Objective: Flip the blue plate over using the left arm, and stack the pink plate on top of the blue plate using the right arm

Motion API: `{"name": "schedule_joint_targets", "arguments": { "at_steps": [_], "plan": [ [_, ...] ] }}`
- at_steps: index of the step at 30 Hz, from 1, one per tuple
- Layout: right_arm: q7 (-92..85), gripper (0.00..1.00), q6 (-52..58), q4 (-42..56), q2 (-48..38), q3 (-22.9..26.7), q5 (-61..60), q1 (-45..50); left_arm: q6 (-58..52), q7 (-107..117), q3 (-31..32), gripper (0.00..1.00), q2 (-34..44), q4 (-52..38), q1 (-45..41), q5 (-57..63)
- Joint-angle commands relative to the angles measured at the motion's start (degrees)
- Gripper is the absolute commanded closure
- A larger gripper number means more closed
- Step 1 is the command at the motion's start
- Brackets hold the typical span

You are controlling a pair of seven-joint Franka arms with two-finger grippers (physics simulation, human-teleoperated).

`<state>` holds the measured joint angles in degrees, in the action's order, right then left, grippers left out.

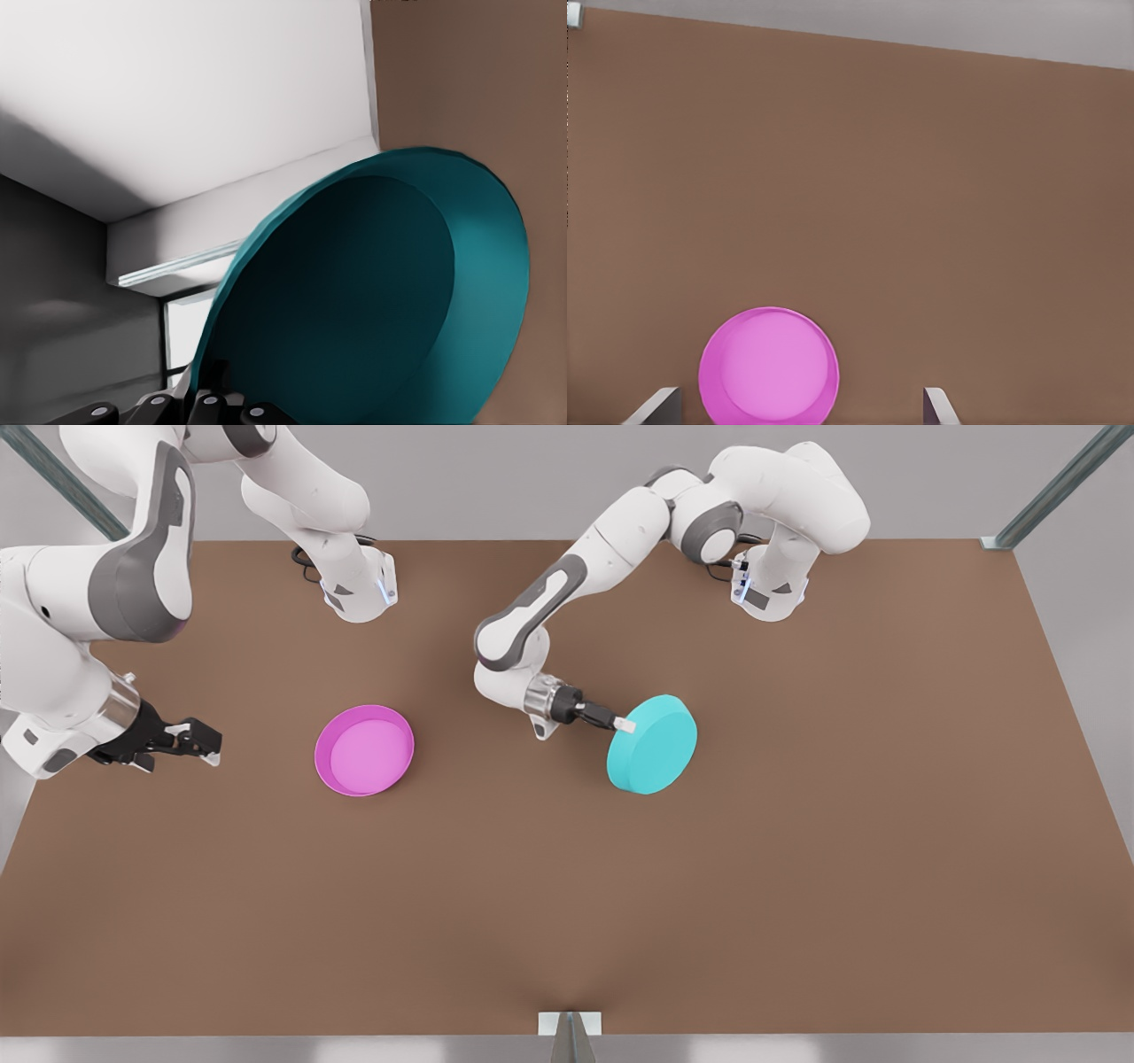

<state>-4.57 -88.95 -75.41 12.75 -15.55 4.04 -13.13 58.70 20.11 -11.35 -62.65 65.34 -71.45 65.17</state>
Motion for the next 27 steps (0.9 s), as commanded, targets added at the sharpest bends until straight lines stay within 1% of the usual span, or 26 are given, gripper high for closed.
{"name": "schedule_joint_targets", "arguments": {
  "at_steps": [1,4,10,12,14,16,22,23,24,27],
  "plan": [
    [0.0,0.00,0.0,0.0,0.0,0.0,0.0,-0.1,-0.1,0.1,0.0,0.79,0.0,0.0,0.0,-2.8],
    [0.0,0.00,-0.1,0.0,0.1,0.0,0.0,-0.1,-0.7,0.9,0.2,0.79,-0.1,0.1,-2.4,-3.0],
    [0.0,0.00,0.1,0.1,0.0,0.3,0.1,-0.8,-3.9,3.4,-0.2,0.79,-1.3,0.0,-7.6,-7.2],
    [0.0,0.00,0.6,0.2,-0.9,0.4,0.1,-2.2,-3.6,4.8,-0.2,0.79,-2.0,0.0,-7.9,-7.7],
    [0.2,0.00,0.2,0.2,-0.8,0.5,0.4,-4.5,-3.5,5.1,-0.3,0.79,-4.3,-5.0,-7.5,-7.7],
    [0.6,0.00,0.1,0.2,-0.5,0.5,0.7,-4.5,-3.1,5.1,-0.5,0.79,-5.1,-6.5,-7.6,-7.7],
    [0.7,0.00,-0.1,0.2,-0.2,0.5,0.7,-4.7,-3.2,5.8,-0.6,0.79,-6.6,-6.4,-7.8,-7.7],
    [0.7,0.00,-0.1,0.2,-0.1,0.5,0.7,-4.8,-3.5,5.8,-1.0,0.68,-6.7,-6.2,-7.9,-7.7],
    [0.7,0.00,-0.1,0.1,-0.1,0.5,0.6,-4.7,-3.7,5.7,-2.5,0.00,-6.7,-5.6,-8.9,-7.6],
    [0.7,0.00,0.0,0.1,-0.1,0.5,0.4,-4.7,-3.7,5.8,-2.5,0.00,-6.7,-5.5,-9.1,-7.7]
  ]
}}
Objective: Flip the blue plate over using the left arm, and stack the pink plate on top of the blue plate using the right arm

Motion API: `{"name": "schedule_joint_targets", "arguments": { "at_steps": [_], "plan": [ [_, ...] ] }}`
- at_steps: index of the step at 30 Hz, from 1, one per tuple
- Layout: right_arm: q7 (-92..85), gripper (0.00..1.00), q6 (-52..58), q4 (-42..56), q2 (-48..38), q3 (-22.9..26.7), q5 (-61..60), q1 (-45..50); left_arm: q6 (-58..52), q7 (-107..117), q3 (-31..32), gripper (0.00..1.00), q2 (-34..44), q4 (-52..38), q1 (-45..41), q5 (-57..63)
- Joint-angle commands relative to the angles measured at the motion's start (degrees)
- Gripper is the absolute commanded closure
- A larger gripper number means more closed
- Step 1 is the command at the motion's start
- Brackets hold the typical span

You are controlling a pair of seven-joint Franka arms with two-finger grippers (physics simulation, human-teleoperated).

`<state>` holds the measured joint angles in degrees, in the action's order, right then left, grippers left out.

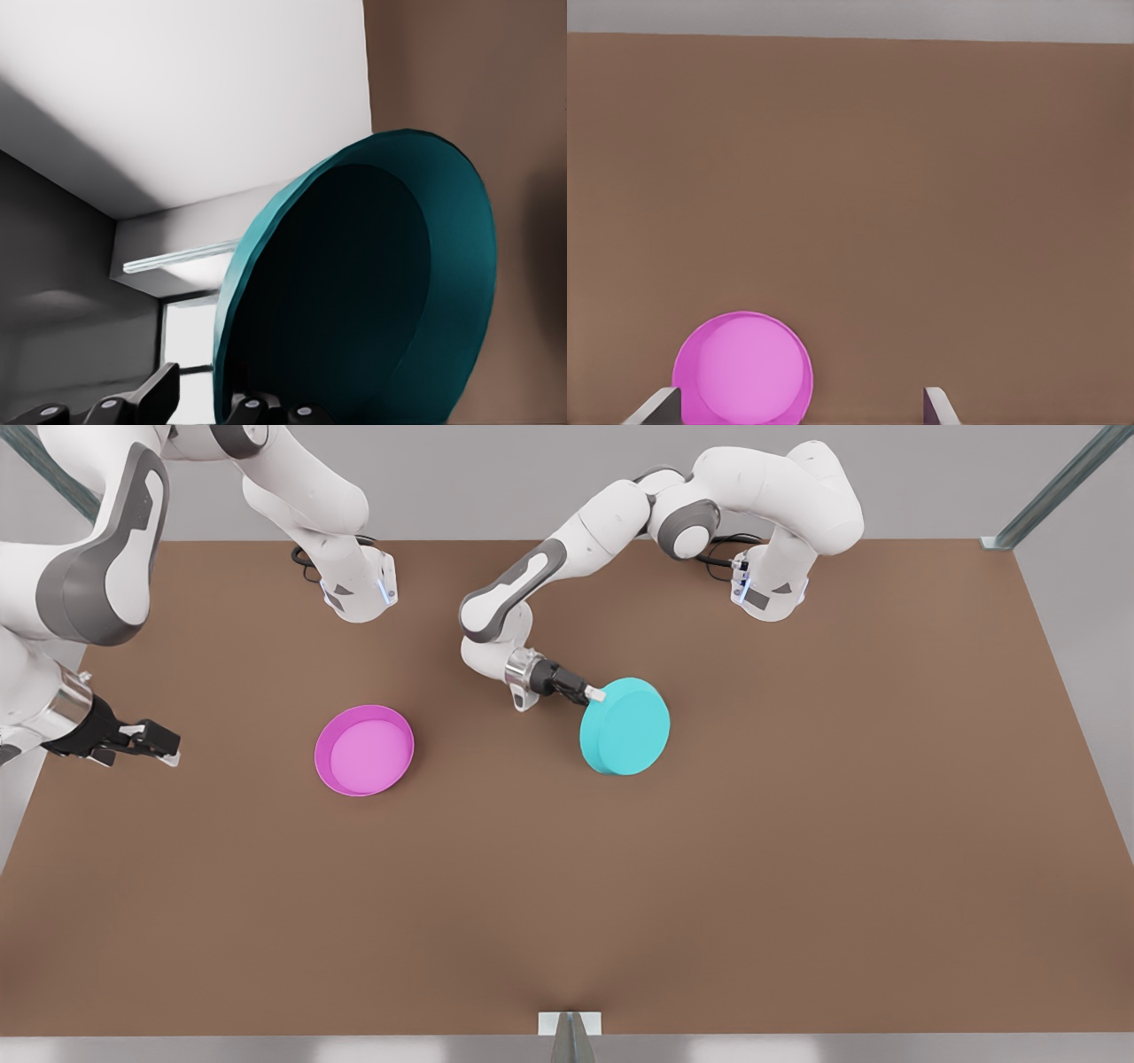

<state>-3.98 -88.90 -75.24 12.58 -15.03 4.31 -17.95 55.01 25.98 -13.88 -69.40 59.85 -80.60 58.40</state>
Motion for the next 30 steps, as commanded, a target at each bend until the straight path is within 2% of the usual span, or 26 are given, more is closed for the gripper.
{"name": "schedule_joint_targets", "arguments": {
  "at_steps": [1,5,10,12,18,20,22,27,30],
  "plan": [
    [0.0,0.00,0.0,0.0,-0.1,0.0,0.0,-0.2,0.0,0.0,0.0,0.00,0.0,0.0,0.0,-0.9],
    [0.1,0.00,0.4,0.0,-0.4,0.0,-0.3,-0.2,1.6,7.5,-0.1,0.00,-0.3,-0.1,-0.2,-5.7],
    [0.1,0.00,0.0,0.0,-0.1,0.0,-0.3,-0.2,6.5,18.4,-4.0,0.00,0.2,-1.9,-1.5,-19.2],
    [0.1,0.00,-0.1,0.0,0.0,0.0,-0.3,-0.3,12.2,30.7,-7.7,0.00,0.4,-2.1,-2.0,-28.2],
    [0.1,0.00,-0.1,0.0,0.0,0.0,-0.3,-0.4,21.7,47.3,-14.1,0.00,0.6,-2.6,-2.9,-42.9],
    [0.1,0.00,-0.1,0.0,0.0,0.0,-0.3,-0.6,24.4,52.7,-14.9,0.00,0.6,-2.9,-3.3,-44.4],
    [0.1,0.00,-0.2,0.0,0.1,0.0,-0.3,-0.6,28.0,58.3,-18.7,0.00,0.7,-4.1,-3.4,-51.9],
    [0.1,0.00,-0.2,0.0,0.2,0.0,-0.3,-0.6,29.4,61.8,-20.3,0.00,1.0,-5.1,-4.0,-54.9],
    [0.1,0.00,-0.2,0.0,0.2,0.0,-0.3,-0.7,29.2,60.8,-24.7,0.00,3.6,-6.3,-3.6,-63.1]
  ]
}}
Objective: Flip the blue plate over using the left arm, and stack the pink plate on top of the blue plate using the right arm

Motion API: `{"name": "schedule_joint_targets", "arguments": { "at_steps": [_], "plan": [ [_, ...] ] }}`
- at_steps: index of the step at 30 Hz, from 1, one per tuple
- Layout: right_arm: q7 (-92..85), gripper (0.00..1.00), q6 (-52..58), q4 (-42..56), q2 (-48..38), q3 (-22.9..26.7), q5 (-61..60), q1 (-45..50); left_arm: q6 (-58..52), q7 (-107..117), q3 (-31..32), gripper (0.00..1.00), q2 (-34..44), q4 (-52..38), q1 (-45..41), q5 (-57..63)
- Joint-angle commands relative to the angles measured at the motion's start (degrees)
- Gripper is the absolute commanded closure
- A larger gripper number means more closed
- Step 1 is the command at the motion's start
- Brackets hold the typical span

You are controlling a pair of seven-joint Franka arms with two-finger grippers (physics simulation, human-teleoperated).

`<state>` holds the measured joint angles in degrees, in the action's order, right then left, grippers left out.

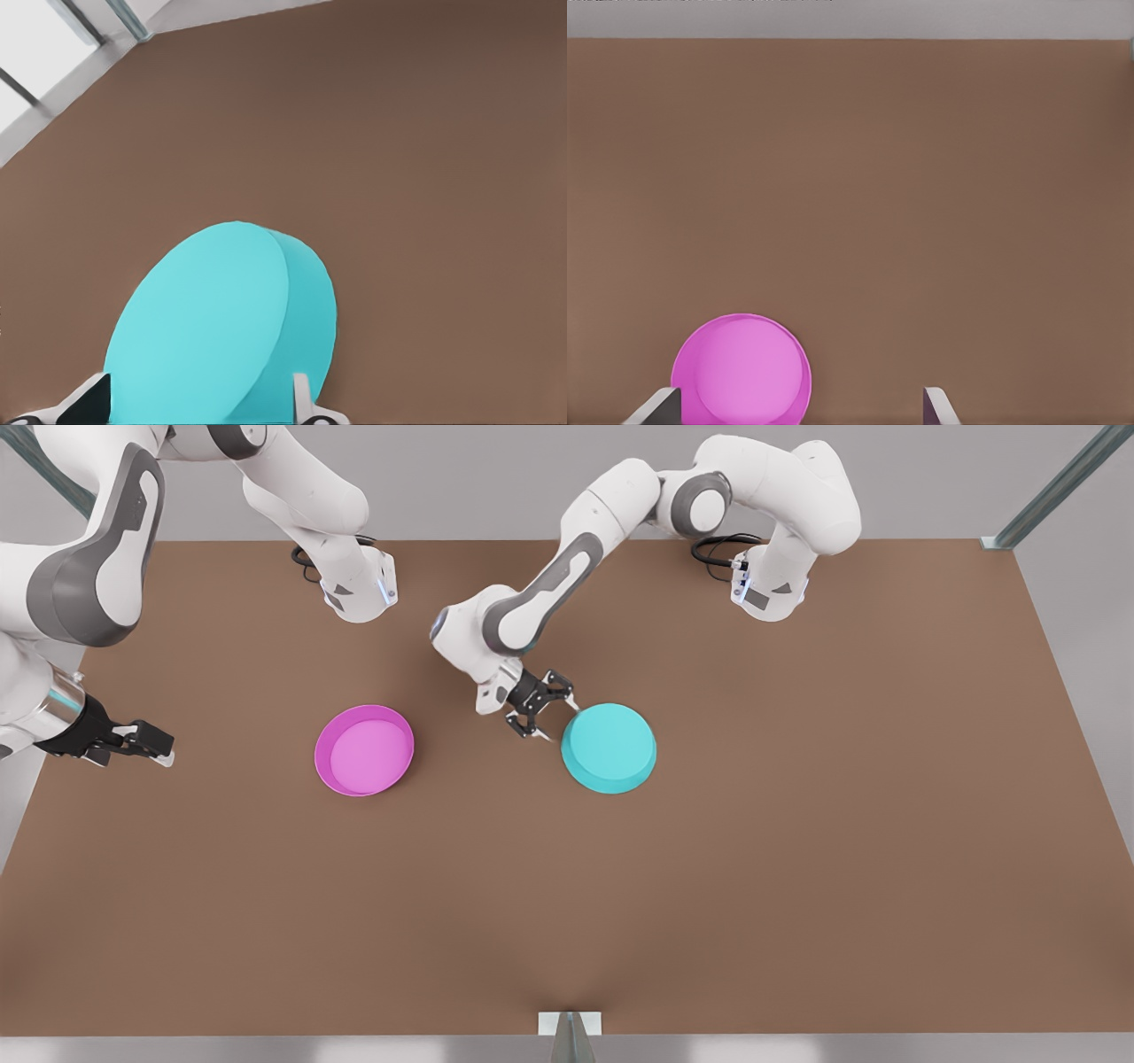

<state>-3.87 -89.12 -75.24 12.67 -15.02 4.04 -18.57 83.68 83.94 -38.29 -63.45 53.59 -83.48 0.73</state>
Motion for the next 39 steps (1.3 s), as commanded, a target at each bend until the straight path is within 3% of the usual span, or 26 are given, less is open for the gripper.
{"name": "schedule_joint_targets", "arguments": {
  "at_steps": [1,3,5,8,9,10,11,14,15,19,23,27,30,39],
  "plan": [
    [0.0,0.00,0.0,0.0,0.0,0.0,0.0,0.0,-1.0,-2.5,-0.3,0.00,1.6,0.0,0.4,-8.4],
    [0.0,0.00,0.0,0.0,0.0,0.0,0.0,0.0,-7.6,-16.6,0.1,0.00,14.7,0.9,6.3,-13.6],
    [0.0,0.00,0.0,0.0,-0.2,-0.1,0.0,0.0,-14.0,-32.9,0.1,0.00,20.7,0.9,14.0,-15.1],
    [0.0,0.00,0.1,0.0,-0.3,-0.2,-0.1,0.0,-13.3,-60.2,2.2,0.00,31.5,4.6,31.5,-15.2],
    [0.0,0.00,0.1,0.0,-0.1,-0.1,-0.1,-0.1,-8.3,-67.8,6.0,0.00,39.7,12.0,37.6,-13.7],
    [-0.3,0.00,0.2,0.0,0.0,-0.1,-2.3,-0.7,-4.1,-68.8,19.5,0.00,48.0,18.5,49.4,-6.5],
    [-0.5,0.00,0.1,0.0,0.0,-0.1,-5.0,-1.6,-4.4,-68.7,30.8,0.00,49.2,19.1,60.1,-3.6],
    [0.1,0.00,0.9,-1.0,0.3,-0.3,-9.5,-1.8,-3.8,-65.1,39.2,0.00,52.6,22.8,68.6,-4.2],
    [-0.5,0.00,1.2,-1.8,0.1,-0.5,-11.7,-1.6,-3.4,-66.9,39.2,0.00,55.1,25.6,70.7,-4.0],
    [0.2,0.00,0.1,-5.2,1.1,-0.7,-16.3,-0.9,-7.7,-68.6,39.3,0.00,54.2,23.3,70.7,-4.2],
    [0.1,0.00,-5.2,-16.1,-2.9,-3.6,-16.0,0.3,-7.6,-69.4,39.3,0.00,54.0,23.0,71.4,-4.2],
    [-2.8,0.00,-13.1,-33.7,-12.4,-5.3,-17.2,-1.8,-7.9,-69.3,38.5,0.00,53.1,23.0,72.1,-2.7],
    [-2.6,0.00,-25.0,-42.4,-14.9,-7.9,-22.8,-1.2,-8.6,-69.3,38.6,0.00,53.2,22.9,72.7,-2.7],
    [-4.4,0.00,-37.0,-49.8,-10.3,-9.8,-22.5,-4.7,-6.5,-68.8,38.6,0.00,51.1,21.7,73.0,-2.6]
  ]
}}
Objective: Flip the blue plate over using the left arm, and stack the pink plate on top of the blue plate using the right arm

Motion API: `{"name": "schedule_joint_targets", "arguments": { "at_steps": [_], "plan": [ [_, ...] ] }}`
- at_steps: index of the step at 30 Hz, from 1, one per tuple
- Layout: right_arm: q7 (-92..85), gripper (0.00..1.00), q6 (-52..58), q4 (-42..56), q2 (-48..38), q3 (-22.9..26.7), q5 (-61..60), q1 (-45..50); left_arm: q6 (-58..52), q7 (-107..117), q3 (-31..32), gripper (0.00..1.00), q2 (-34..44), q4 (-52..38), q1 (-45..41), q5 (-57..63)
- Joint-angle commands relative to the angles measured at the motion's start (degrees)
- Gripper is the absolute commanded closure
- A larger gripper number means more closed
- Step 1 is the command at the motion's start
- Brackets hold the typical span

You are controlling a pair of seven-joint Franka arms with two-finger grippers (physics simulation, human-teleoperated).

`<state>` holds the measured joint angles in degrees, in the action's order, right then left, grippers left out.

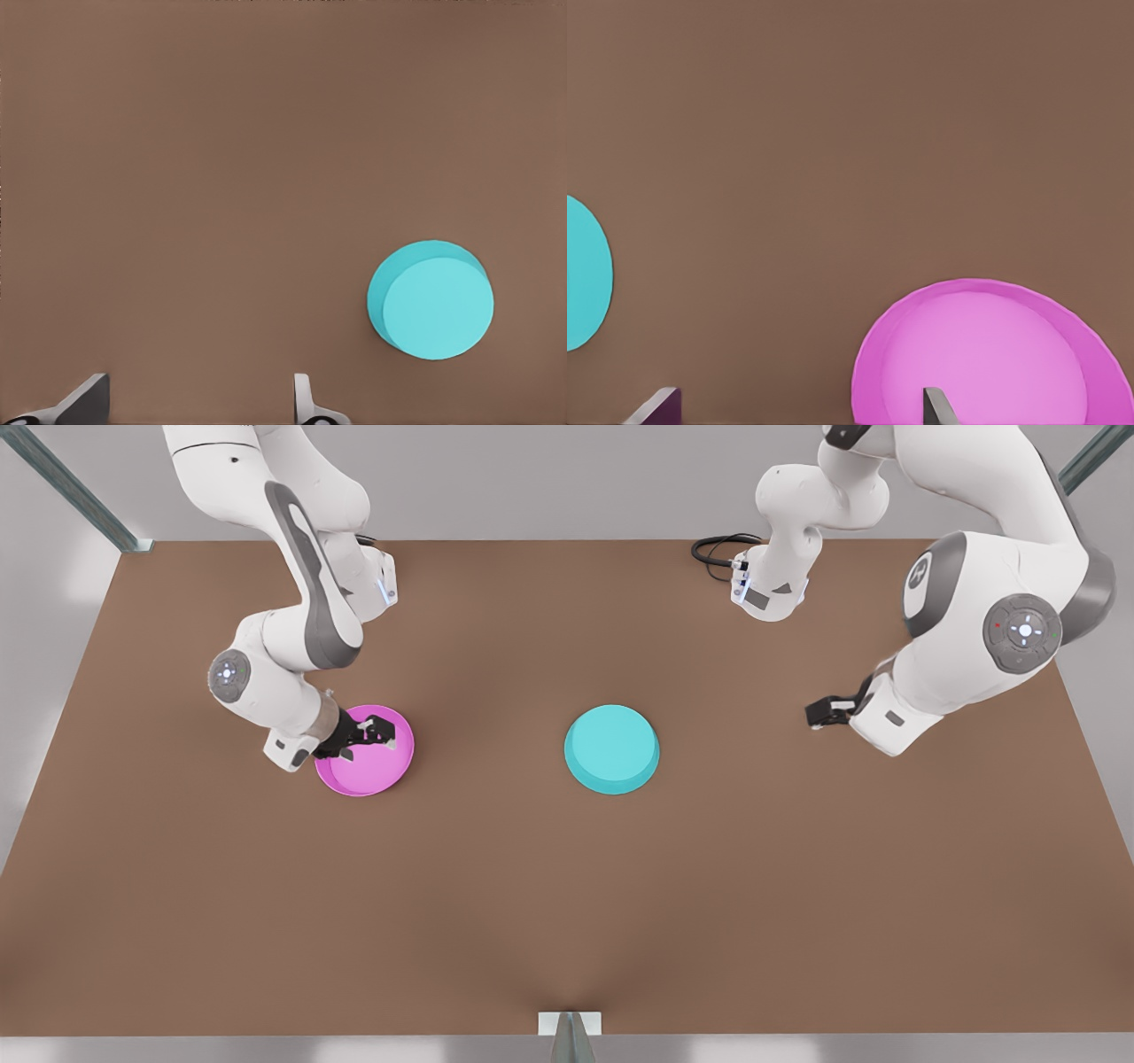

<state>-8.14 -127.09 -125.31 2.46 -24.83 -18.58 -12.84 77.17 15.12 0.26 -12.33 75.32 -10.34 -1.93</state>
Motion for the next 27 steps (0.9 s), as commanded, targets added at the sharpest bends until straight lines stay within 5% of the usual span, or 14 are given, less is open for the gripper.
{"name": "schedule_joint_targets", "arguments": {
  "at_steps": [1,18,27],
  "plan": [
    [0.1,0.00,-0.6,-0.3,0.1,0.0,-0.1,-11.8,0.0,0.0,0.0,0.00,0.0,0.0,0.0,0.1],
    [-0.3,0.00,0.4,-5.8,1.3,-1.8,0.3,-17.5,-0.4,-0.3,-0.1,0.00,0.1,0.0,0.9,0.1],
    [-3.7,0.00,-17.0,-11.3,5.6,-2.1,0.3,-19.2,-0.4,-0.4,-0.1,0.00,0.1,0.0,1.5,0.1]
  ]
}}
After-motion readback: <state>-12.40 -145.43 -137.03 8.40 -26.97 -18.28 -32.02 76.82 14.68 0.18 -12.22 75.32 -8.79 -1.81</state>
